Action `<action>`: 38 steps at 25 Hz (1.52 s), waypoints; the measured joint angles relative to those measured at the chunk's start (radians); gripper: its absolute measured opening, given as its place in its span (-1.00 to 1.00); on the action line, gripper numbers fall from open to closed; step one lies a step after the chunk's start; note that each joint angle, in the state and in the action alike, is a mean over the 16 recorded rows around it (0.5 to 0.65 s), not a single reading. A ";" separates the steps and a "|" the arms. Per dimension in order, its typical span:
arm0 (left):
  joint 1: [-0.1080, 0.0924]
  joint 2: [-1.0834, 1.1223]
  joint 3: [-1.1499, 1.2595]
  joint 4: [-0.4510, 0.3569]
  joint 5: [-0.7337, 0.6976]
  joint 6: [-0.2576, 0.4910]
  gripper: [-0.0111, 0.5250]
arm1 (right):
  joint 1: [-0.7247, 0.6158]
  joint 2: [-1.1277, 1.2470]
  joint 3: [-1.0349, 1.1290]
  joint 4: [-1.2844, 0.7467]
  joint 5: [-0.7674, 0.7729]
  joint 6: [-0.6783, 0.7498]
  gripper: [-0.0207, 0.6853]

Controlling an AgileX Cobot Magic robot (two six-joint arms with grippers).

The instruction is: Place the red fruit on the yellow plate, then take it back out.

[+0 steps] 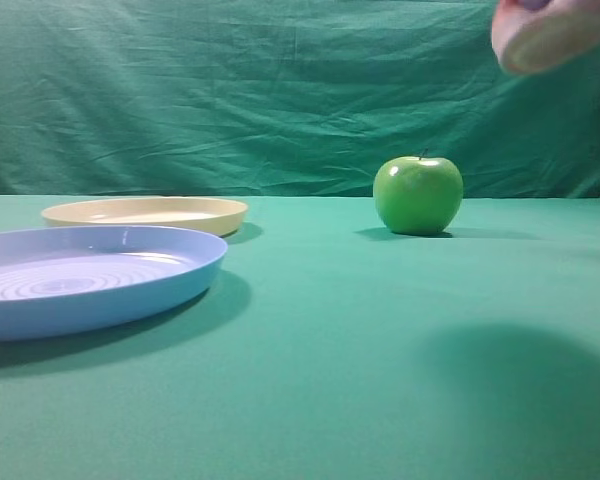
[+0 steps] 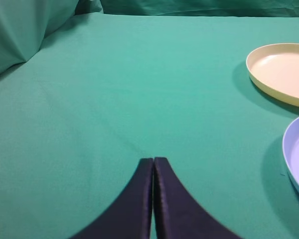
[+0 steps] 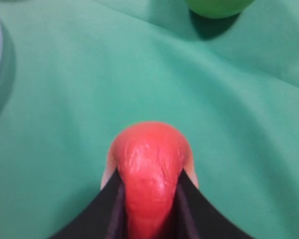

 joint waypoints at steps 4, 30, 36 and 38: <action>0.000 0.000 0.000 0.000 0.000 0.000 -0.96 | -0.002 0.041 0.052 0.023 -0.078 -0.029 -0.46; 0.000 0.000 0.000 0.000 0.000 0.001 -0.96 | -0.006 -0.061 -0.163 0.006 0.209 -0.023 0.14; 0.000 0.000 0.000 0.000 0.000 0.002 -0.96 | -0.006 -0.227 -0.215 -0.001 0.324 -0.014 -0.50; 0.000 0.000 0.000 0.000 0.000 0.002 -0.96 | -0.006 -0.288 -0.221 -0.002 0.358 -0.011 -0.66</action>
